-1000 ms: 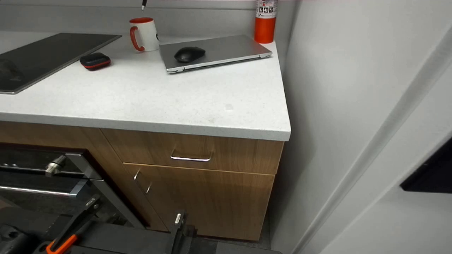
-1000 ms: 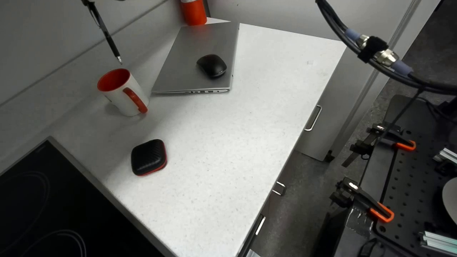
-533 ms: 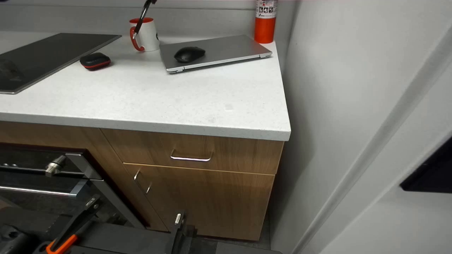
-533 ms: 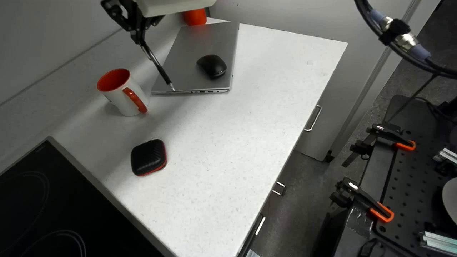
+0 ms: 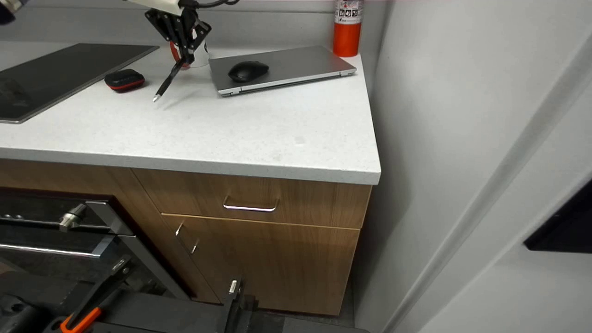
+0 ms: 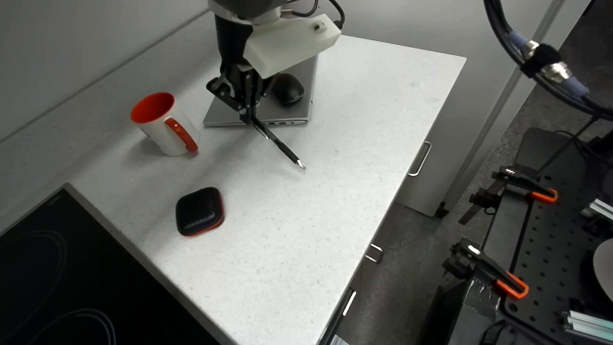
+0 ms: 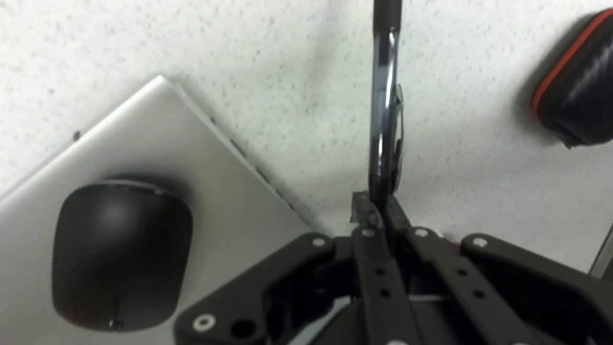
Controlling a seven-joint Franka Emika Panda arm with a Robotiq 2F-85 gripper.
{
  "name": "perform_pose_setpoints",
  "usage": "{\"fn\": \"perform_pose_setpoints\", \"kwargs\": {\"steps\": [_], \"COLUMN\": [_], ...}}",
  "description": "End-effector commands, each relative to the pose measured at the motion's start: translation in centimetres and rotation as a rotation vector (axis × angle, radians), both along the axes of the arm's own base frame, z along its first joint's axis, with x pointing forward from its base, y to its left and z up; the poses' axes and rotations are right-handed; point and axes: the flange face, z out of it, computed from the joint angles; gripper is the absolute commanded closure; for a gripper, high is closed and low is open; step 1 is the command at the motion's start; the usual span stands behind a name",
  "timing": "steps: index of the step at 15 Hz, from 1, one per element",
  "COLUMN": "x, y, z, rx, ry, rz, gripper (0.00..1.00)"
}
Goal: Remove the pen from the mug.
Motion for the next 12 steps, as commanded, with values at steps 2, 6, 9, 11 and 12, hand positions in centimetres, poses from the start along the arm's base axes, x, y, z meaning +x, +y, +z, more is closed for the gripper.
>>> {"fn": "perform_pose_setpoints", "kwargs": {"steps": [2,6,9,11,12], "x": [-1.15,-1.23,-1.02,-0.85,-0.66], "y": [1.55,2.12,1.93,1.77,1.63], "z": [-1.54,-1.96,-1.6,-1.37,-1.36], "rx": [0.019,0.02,0.022,0.027,0.026], "ry": [0.093,0.104,0.087,0.08,0.077], "rz": [0.043,0.054,0.049,0.045,0.042], "gripper": [0.97,0.54,0.32,0.16,0.1]}}
